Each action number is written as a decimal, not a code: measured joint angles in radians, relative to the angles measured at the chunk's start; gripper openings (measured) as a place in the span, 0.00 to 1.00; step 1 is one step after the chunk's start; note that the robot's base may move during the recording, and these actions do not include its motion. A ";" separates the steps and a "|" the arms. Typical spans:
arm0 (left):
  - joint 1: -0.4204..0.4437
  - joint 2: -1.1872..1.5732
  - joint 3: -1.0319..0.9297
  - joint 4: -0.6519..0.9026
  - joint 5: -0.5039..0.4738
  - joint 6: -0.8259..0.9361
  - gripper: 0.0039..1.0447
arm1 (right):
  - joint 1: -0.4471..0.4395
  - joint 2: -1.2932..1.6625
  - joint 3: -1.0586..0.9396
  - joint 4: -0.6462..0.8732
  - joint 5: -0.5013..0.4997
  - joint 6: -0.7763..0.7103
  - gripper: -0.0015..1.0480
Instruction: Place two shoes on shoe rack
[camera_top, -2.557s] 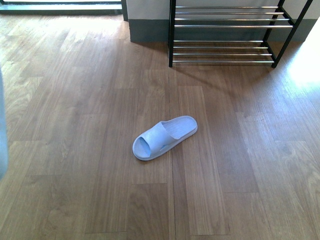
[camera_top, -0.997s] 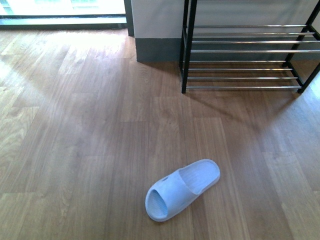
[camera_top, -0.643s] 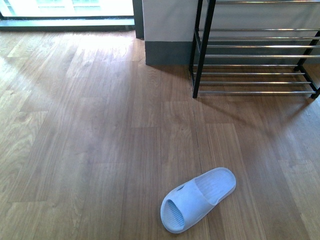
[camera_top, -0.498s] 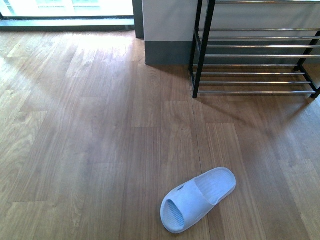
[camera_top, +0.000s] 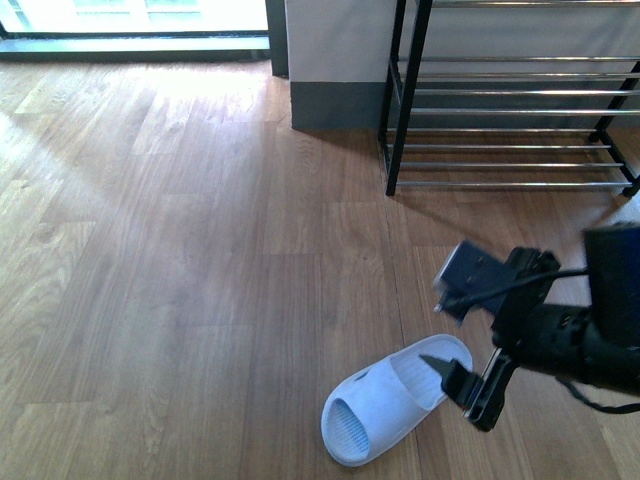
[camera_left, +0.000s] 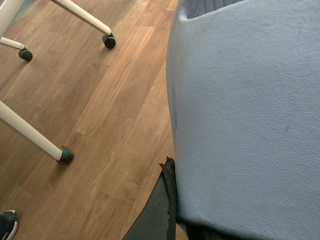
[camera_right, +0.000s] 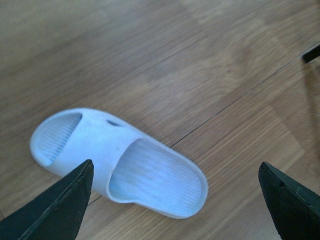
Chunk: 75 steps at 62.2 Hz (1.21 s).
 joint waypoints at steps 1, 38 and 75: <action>0.000 0.000 0.000 0.000 0.000 0.000 0.02 | 0.004 0.018 0.008 0.001 0.001 -0.007 0.91; 0.000 0.000 0.000 0.000 0.000 0.000 0.02 | 0.115 0.453 0.288 -0.096 -0.019 -0.232 0.91; 0.000 0.000 0.000 0.000 0.000 0.000 0.02 | 0.107 0.513 0.436 -0.227 0.000 -0.195 0.57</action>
